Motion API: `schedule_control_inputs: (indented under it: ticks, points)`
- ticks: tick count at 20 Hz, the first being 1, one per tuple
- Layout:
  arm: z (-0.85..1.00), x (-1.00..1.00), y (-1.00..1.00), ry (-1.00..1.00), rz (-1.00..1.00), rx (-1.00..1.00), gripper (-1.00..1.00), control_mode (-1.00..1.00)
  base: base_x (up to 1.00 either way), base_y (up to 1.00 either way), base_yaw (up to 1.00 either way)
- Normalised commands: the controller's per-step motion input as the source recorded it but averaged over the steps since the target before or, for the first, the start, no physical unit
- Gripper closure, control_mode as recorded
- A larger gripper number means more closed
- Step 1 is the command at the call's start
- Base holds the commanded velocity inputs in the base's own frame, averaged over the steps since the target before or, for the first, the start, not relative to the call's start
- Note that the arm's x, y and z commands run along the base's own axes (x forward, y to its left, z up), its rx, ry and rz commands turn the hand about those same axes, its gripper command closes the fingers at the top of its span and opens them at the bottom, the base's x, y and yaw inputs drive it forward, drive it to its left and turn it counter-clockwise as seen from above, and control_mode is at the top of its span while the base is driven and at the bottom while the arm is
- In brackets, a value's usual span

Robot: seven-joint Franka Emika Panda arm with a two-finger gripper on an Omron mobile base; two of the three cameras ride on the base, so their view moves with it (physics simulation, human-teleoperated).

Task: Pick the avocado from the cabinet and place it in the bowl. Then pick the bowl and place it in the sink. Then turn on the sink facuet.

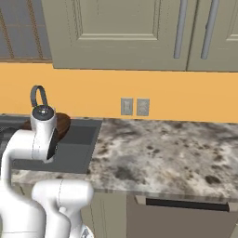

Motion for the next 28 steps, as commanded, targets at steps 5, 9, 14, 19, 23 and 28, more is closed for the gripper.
schedule_control_inputs:
  ticks: [5, 9, 14, 19, 23, 28]
  points:
    - [-0.65, 0.69, 0.32, 0.02, 0.23, -0.03, 1.00, -1.00, 0.00, 0.00, 0.00]
    - [-0.35, 0.62, 0.16, 0.03, 0.15, 0.00, 1.00, -1.00, 0.00, 0.00, 0.00]
    - [-0.49, 0.60, 0.17, 0.14, 0.08, 0.00, 1.00, -1.00, 0.00, 0.00, 0.00]
    - [-0.68, 0.47, 0.00, 0.17, 0.05, 0.00, 1.00, -1.00, 0.00, 0.00, 0.00]
    - [-0.55, 0.58, 0.13, 0.13, 0.06, -0.04, 1.00, -1.00, 0.00, 0.00, 0.00]
    - [-0.35, 0.75, 0.34, 0.12, 0.08, -0.08, 1.00, -1.00, 0.00, 0.00, 0.00]
